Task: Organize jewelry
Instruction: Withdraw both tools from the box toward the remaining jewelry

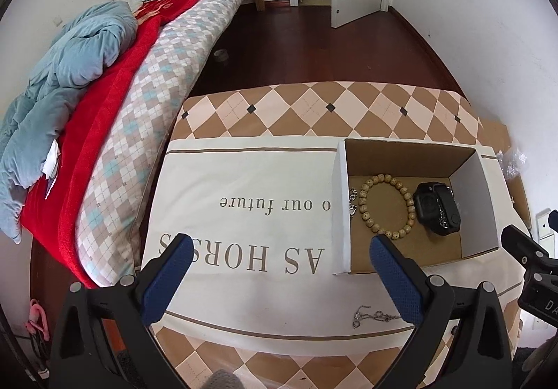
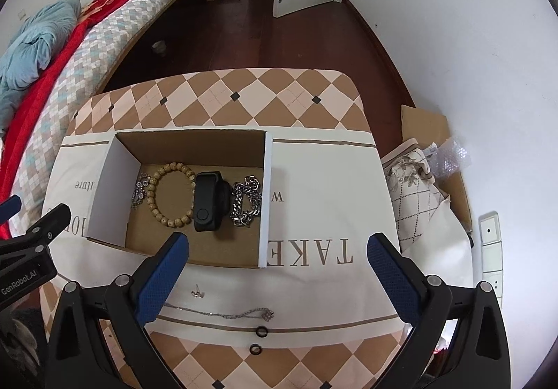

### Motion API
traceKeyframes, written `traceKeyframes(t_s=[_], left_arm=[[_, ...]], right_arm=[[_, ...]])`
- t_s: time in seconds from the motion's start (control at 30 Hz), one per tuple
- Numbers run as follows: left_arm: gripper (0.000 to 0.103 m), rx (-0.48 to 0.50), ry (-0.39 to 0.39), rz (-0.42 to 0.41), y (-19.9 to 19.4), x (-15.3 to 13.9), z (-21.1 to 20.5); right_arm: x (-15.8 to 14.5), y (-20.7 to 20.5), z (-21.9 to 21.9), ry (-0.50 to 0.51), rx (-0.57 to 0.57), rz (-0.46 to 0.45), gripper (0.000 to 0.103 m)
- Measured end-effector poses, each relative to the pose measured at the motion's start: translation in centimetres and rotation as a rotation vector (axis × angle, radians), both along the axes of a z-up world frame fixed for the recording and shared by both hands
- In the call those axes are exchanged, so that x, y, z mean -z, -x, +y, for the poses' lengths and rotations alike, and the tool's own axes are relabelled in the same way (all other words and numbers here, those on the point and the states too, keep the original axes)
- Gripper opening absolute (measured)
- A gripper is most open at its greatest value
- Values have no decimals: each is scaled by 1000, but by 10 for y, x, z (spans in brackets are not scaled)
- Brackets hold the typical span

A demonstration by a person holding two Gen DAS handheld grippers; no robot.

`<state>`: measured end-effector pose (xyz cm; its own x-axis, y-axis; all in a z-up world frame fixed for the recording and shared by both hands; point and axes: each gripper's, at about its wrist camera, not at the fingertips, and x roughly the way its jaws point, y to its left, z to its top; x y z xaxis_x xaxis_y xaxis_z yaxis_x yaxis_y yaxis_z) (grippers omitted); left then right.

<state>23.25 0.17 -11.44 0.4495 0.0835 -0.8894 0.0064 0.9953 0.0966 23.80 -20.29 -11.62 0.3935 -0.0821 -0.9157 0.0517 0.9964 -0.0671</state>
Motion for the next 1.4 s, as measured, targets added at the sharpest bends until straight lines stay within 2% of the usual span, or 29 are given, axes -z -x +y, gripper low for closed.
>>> traceKeyframes(t_s=[0.3,0.6,0.93,1.07,1.13,1.2,1.3,1.4], left_arm=[[103,25,-26,-103,29,-39,-6],[103,57,-1,-182,68,-80,-8],[103,69,33,-261,107,-119,-4],[103,53,10,-292,121,-130,-4],[103,41,2,-291,126,-133,-4],[103,43,46,-281,129,-134,1],[103,53,56,-274,130,-131,4],[103,34,0,-294,130,-123,5]], right_arm=[[-31,27,2,-10,26,-84,103],[-68,68,9,4,13,-162,103],[-122,114,20,27,-6,-274,103],[-139,127,22,8,-13,-303,103],[-145,131,22,-10,-13,-312,103],[-148,136,18,-34,-11,-322,103],[-140,140,10,-67,3,-304,103],[-116,139,-2,-86,23,-256,102]])
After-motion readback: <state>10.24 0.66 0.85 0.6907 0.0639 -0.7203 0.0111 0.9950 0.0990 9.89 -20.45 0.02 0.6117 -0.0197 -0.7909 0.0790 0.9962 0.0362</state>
